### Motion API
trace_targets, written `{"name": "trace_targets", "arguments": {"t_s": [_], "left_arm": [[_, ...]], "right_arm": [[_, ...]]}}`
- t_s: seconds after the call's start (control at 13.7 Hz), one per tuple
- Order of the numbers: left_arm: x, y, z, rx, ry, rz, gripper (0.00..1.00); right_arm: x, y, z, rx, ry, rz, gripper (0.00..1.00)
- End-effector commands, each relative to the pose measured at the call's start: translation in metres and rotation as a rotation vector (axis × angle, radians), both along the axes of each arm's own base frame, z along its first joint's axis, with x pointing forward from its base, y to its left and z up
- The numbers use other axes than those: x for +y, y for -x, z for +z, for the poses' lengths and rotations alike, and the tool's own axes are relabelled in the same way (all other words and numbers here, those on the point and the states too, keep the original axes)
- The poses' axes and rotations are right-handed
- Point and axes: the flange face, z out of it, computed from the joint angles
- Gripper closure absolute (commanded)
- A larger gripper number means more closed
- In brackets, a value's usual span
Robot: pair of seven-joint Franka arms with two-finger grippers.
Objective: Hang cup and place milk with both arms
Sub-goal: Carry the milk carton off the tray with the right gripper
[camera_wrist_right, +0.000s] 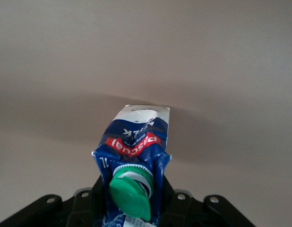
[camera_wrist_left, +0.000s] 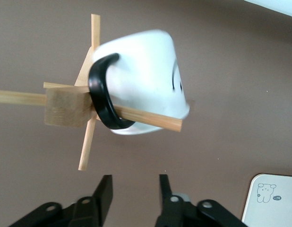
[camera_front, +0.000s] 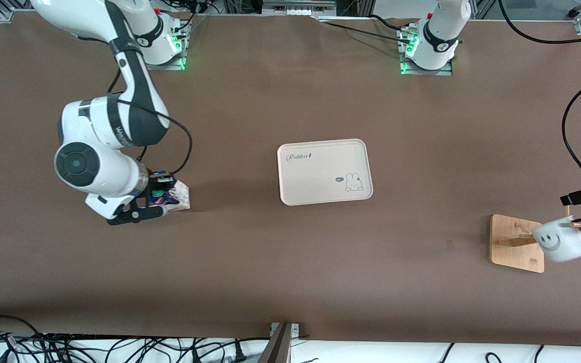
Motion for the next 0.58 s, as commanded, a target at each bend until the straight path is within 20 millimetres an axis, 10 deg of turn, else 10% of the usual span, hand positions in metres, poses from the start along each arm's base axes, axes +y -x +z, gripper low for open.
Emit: {"name": "trace_targets", "arguments": {"t_s": [0.0,0.51], "left_arm": [[-0.010,-0.004,0.008,-0.005,-0.008,-0.006,0.00],[-0.075,0.009,0.046,0.007,-0.025,-0.114,0.00]], "right_arm": [[-0.048,0.034,0.001,-0.010,-0.040,0.004,0.56],[-0.100,0.076,-0.029,-0.014,-0.055,-0.066,0.55]]}}
